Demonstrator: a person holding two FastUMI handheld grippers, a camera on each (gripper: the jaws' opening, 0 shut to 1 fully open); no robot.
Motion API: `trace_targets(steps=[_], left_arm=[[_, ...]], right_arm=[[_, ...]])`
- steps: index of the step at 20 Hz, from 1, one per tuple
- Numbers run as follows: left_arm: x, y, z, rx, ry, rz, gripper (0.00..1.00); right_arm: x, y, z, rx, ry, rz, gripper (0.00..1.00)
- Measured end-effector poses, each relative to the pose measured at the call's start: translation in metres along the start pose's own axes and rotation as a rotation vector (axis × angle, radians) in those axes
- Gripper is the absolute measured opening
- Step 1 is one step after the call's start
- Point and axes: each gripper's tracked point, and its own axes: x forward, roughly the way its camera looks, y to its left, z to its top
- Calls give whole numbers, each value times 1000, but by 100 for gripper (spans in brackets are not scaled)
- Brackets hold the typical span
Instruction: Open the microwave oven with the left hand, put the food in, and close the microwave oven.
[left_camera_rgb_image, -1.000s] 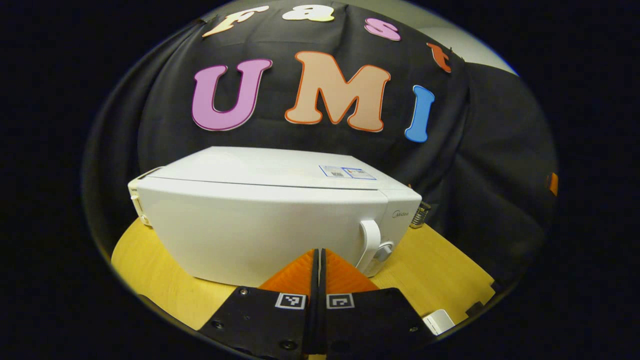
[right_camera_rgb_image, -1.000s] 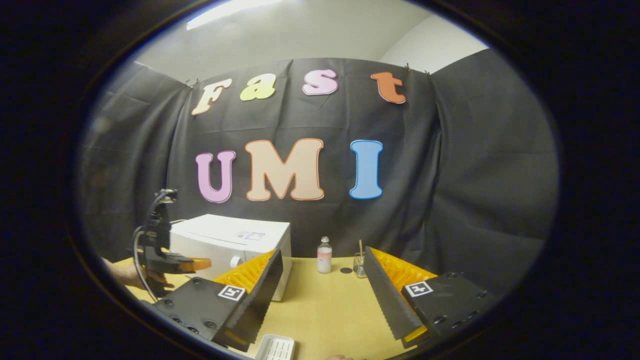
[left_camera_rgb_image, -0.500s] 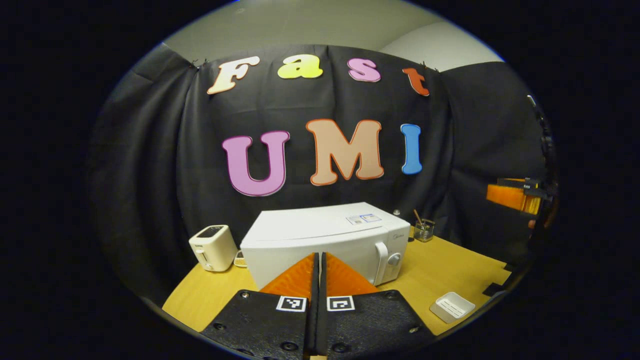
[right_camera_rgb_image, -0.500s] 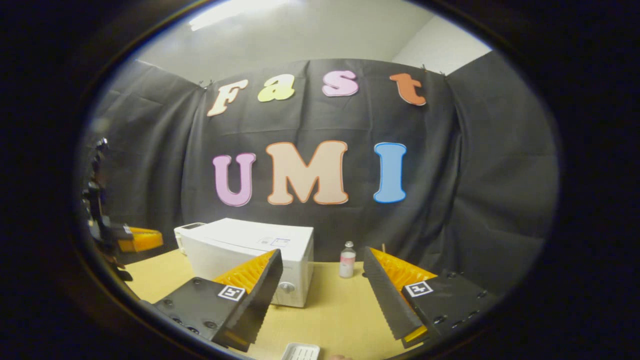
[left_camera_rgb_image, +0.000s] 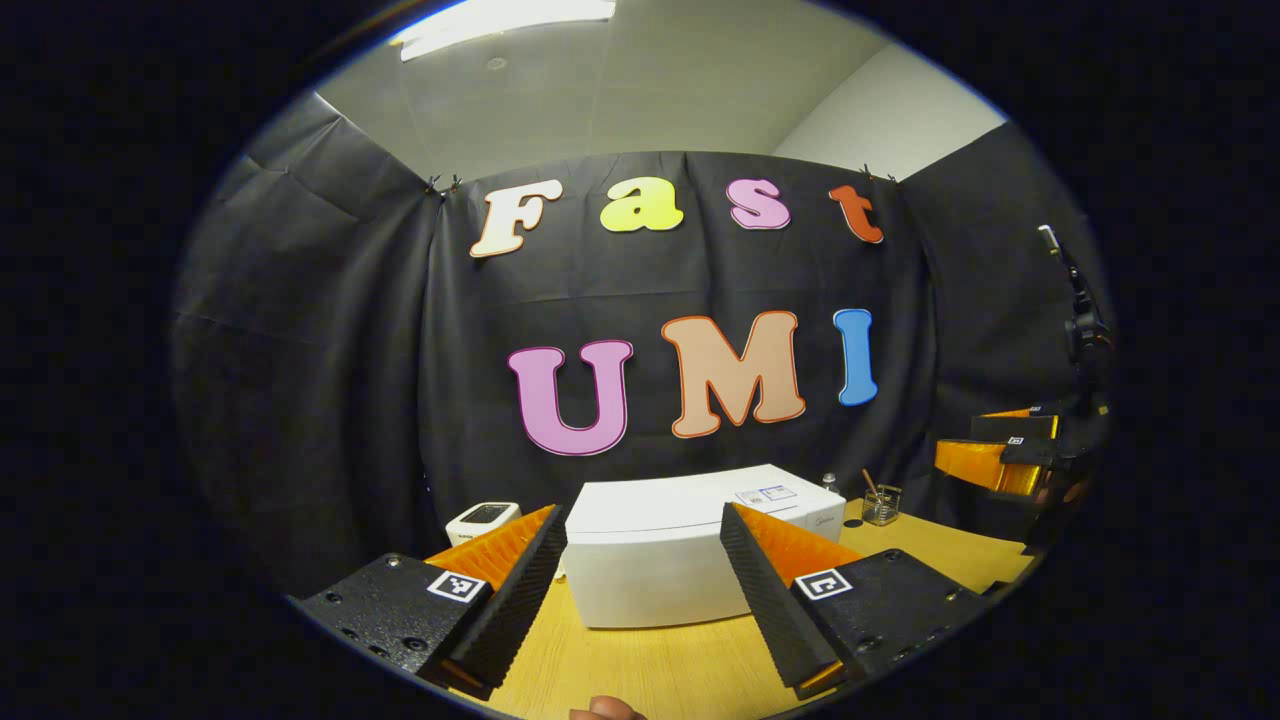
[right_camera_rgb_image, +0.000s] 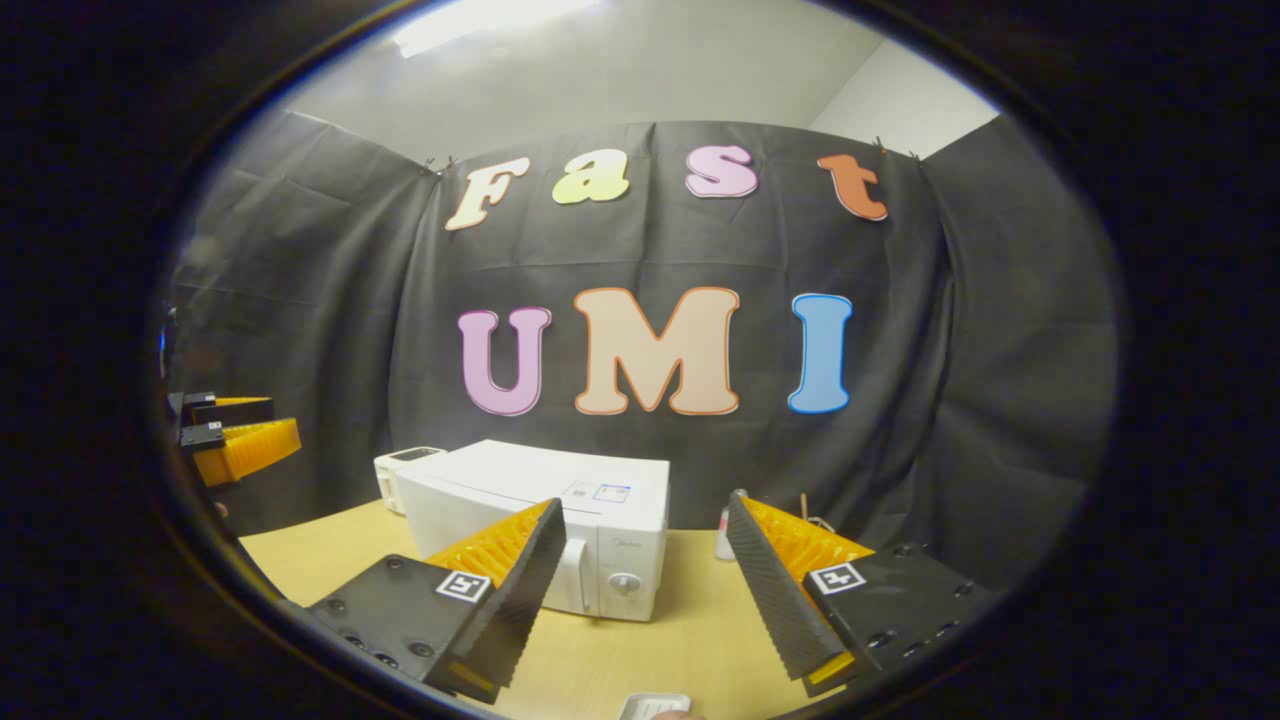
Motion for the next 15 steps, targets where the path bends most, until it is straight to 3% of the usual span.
trace_targets(steps=[7,14,15], left_arm=[[1,-11,13,56,-31,-75,96],[2,-33,12,29,-9,-140,95],[2,-36,13,24,-9,-147,96]], right_arm=[[-17,1,5,-32,-19,-45,92],[-31,-15,12,-27,-43,-86,92],[-30,-15,12,-22,-45,-88,99]])
